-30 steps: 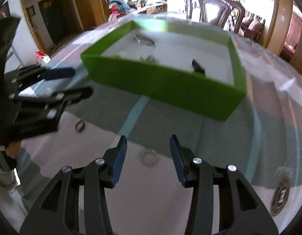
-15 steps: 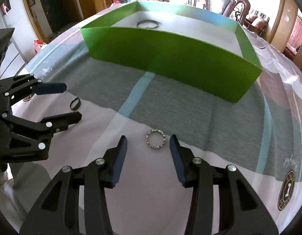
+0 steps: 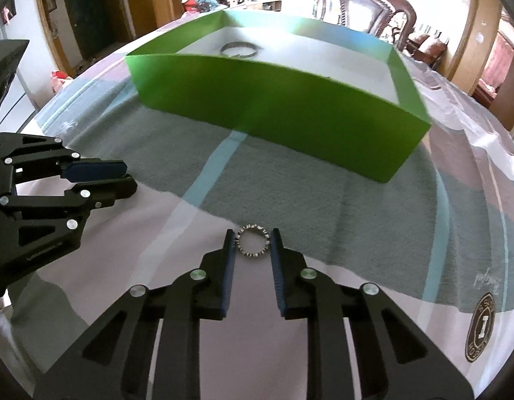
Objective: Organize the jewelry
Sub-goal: 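Move the right gripper to the beaded ring while the left approaches the dark ring, then grip the beaded ring with the right gripper while the left grips the dark ring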
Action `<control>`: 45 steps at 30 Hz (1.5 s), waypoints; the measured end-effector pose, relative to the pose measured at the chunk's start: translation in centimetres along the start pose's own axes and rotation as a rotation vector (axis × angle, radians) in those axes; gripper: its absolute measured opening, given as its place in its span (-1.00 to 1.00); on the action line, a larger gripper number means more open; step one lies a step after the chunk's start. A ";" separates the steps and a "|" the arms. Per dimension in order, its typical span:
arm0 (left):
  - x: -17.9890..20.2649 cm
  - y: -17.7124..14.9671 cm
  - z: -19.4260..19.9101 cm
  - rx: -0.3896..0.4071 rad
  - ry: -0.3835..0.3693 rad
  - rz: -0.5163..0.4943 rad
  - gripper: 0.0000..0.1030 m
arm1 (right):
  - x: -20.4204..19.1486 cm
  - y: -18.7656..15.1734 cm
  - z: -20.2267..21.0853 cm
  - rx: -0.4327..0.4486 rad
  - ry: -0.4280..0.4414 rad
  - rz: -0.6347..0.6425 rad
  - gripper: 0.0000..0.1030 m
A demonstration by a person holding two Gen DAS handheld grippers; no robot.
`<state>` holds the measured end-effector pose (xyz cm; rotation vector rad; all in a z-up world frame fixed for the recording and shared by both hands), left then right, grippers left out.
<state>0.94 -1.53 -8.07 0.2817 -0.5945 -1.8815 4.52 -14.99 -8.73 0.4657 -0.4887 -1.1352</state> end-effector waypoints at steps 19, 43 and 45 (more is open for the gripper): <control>-0.4 4.1 -3.2 0.036 -0.039 -0.002 -0.10 | 4.6 0.2 -1.0 -0.022 -0.073 -0.143 -0.58; -0.8 3.9 -3.7 0.084 -0.032 0.026 0.04 | 4.0 0.0 -1.1 0.007 -0.068 -0.117 -0.34; -0.7 3.9 -3.6 0.087 -0.033 0.023 -0.12 | 3.6 0.0 -1.0 0.013 -0.066 -0.101 -0.45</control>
Point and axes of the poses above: each gripper's, at about its wrist camera, not at the fingertips, and z roughly against the way its jaws point, x to its right, y to its top, the point moved 2 cm from there along -z, roughly the way its jaws point, and after that the axes turned 11 degrees about -y, right-handed, at the moved point
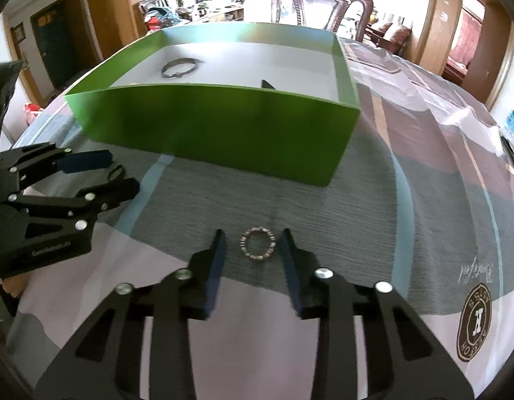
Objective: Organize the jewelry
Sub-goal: 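Grip the beaded ring with the right gripper while the left grips the dark ring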
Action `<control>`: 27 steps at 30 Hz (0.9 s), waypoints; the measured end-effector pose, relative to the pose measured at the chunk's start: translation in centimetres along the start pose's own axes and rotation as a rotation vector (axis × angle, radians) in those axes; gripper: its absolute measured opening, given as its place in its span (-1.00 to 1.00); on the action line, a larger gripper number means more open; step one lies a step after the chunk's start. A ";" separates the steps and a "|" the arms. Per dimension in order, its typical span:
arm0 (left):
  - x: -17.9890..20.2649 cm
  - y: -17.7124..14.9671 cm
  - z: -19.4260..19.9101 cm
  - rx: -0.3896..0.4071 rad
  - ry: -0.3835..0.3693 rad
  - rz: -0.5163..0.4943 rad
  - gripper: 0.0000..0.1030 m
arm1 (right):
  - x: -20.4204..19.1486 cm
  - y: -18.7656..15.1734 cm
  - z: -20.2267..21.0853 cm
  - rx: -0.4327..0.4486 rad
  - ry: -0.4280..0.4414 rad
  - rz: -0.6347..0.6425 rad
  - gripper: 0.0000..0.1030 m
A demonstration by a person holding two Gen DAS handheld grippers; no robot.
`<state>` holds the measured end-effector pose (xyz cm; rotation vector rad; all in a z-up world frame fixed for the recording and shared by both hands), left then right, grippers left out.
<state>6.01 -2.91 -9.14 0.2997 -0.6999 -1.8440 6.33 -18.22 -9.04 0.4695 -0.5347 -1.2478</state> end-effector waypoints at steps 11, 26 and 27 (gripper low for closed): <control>0.7 -0.2 0.1 0.009 0.007 -0.035 -0.63 | -0.4 0.0 0.1 0.007 -0.002 0.017 -0.56; 0.3 0.0 0.6 0.014 0.019 -0.002 -0.63 | 0.0 0.3 0.8 0.021 0.016 -0.019 -0.57; 0.4 0.0 1.0 0.021 0.022 0.000 -0.63 | 0.1 0.5 1.3 0.036 0.016 -0.024 -0.57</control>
Point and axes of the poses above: each gripper's, at about its wrist camera, not at the fingertips, and z roughly against the way its jaws point, x to its right, y to its top, the point moved 2 cm from there along -z, roughly the way its jaws point, and after that the axes turned 11 degrees about -y, right-handed, at the moved point
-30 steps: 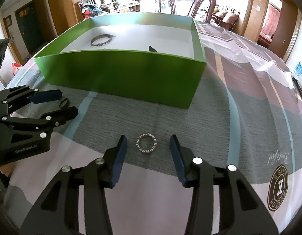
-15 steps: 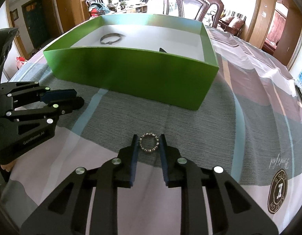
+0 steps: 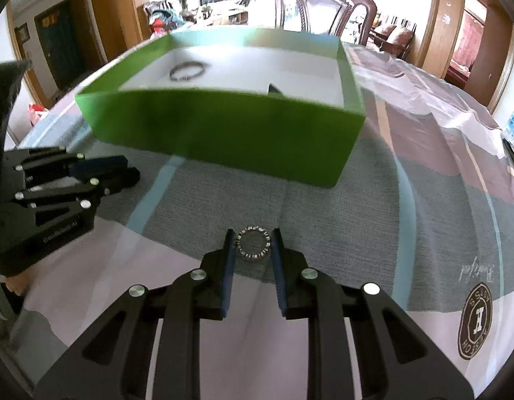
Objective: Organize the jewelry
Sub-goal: 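Grip the beaded ring with the right gripper while the left grips the dark ring, then carry both rings over the green box and open both grippers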
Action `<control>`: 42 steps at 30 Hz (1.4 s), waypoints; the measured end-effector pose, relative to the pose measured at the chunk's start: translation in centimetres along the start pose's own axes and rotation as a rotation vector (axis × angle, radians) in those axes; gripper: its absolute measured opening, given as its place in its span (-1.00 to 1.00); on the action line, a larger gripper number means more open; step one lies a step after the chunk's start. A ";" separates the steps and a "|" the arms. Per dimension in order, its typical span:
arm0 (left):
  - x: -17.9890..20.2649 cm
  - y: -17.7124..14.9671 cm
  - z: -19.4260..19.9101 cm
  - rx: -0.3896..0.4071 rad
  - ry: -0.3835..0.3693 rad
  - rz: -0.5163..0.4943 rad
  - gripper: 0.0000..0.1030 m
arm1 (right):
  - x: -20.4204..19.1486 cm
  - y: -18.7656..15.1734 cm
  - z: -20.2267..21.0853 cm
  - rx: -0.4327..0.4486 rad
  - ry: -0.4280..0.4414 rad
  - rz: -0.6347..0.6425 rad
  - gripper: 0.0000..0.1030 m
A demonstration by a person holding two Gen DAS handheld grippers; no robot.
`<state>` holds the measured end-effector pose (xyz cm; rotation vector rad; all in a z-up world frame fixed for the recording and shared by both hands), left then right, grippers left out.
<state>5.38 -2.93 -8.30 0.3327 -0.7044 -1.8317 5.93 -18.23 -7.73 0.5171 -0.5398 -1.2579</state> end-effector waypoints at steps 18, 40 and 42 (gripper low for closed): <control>-4.9 10.7 5.6 0.207 0.091 0.108 -0.63 | 3.7 11.8 0.4 0.113 -0.028 -0.167 -0.57; -3.9 7.0 7.2 0.254 0.154 0.121 0.73 | 3.8 7.6 5.0 0.178 -0.060 -0.155 0.83; -2.7 5.9 8.5 0.286 0.163 0.103 0.89 | 3.6 6.5 6.7 0.233 -0.114 -0.159 0.94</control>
Point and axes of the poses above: each gripper's, at about its wrist camera, not at the fingertips, and z roughly against the way its jaws point, x to its right, y to its top, the point moved 2 cm from there along -z, roughly the way its jaws point, and after that the axes turned 11 degrees about -y, right-handed, at the moved point
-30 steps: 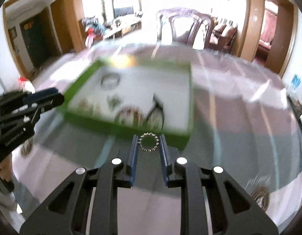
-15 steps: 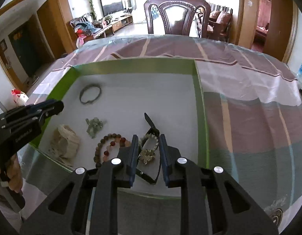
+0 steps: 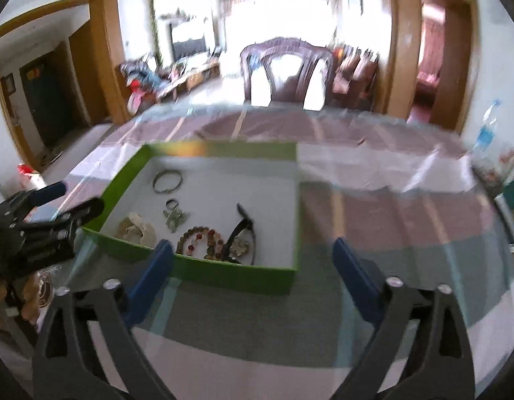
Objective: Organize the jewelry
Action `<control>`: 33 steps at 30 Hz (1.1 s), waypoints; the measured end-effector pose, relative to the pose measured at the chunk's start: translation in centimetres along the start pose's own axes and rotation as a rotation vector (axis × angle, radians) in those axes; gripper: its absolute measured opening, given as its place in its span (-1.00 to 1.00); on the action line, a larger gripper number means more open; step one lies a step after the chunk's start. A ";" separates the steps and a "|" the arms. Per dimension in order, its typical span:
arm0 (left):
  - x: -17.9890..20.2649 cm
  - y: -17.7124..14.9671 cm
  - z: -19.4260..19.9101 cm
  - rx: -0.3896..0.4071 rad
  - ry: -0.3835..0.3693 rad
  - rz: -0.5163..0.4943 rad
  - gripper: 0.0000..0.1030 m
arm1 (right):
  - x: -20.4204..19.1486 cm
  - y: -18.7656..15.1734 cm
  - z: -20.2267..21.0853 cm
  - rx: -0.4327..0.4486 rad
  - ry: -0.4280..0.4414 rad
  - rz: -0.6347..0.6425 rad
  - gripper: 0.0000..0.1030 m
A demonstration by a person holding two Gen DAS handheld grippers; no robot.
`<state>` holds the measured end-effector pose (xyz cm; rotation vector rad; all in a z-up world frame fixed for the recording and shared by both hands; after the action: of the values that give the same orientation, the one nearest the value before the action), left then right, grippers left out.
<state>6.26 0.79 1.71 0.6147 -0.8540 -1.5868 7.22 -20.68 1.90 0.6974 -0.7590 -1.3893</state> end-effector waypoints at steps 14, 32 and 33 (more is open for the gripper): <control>1.2 -5.3 3.2 0.105 -0.048 -0.024 0.91 | -1.9 -4.6 0.4 0.069 -0.017 0.015 0.94; 2.1 -5.7 3.5 0.134 -0.040 -0.068 0.91 | -2.4 -4.9 1.1 0.116 -0.014 0.023 0.94; 2.2 -5.7 3.5 0.132 -0.040 -0.071 0.91 | -2.4 -4.9 1.1 0.115 -0.014 0.022 0.94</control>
<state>-0.27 -0.38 -0.68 0.7152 -0.9820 -1.6200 3.33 -18.56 -1.55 0.7673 -0.8608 -1.3396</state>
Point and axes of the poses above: each gripper's, at about its wrist camera, not at the fingertips, and z roughly against the way its jaws point, x to its right, y to its top, the point moved 2 cm from there along -z, roughly the way its jaws point, and after that the axes turned 11 degrees about -y, right-handed, at the moved point
